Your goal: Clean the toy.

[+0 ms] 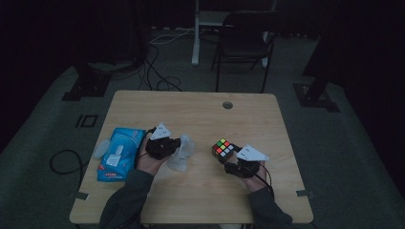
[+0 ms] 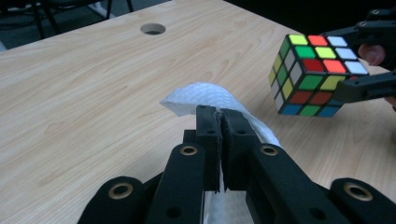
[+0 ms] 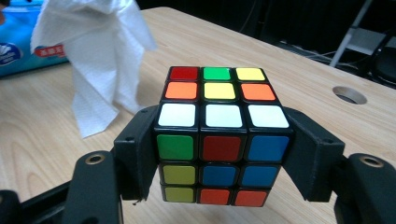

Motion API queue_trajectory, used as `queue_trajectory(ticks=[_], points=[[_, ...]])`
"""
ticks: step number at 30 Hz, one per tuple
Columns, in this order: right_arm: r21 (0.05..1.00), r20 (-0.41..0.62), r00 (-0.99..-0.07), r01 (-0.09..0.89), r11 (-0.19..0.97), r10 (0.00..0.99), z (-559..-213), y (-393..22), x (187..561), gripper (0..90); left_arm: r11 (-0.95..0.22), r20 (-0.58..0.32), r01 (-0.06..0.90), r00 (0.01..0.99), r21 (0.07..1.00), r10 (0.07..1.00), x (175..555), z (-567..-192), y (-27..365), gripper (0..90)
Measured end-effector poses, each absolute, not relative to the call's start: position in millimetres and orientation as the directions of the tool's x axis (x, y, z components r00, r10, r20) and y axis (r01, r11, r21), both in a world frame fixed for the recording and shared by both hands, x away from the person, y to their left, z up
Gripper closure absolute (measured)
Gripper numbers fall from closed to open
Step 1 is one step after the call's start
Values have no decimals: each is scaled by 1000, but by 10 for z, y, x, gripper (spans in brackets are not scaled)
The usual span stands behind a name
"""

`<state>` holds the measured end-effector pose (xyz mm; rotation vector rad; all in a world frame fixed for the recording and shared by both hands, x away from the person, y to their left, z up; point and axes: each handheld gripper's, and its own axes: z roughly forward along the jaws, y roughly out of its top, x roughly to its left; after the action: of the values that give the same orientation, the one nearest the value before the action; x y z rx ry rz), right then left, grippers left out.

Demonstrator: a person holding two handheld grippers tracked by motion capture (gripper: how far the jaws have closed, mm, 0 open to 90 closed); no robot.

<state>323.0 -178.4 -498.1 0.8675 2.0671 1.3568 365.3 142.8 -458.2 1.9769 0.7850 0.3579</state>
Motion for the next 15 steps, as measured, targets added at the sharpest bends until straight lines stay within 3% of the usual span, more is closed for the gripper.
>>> queue_trajectory(ticks=[15], points=[[922, -51, -607, 276, 270, 793, -5120, -1867, 3345, 348, -337, -40, 392, 700, 856, 713, 3643, -4677, 1514, 875]])
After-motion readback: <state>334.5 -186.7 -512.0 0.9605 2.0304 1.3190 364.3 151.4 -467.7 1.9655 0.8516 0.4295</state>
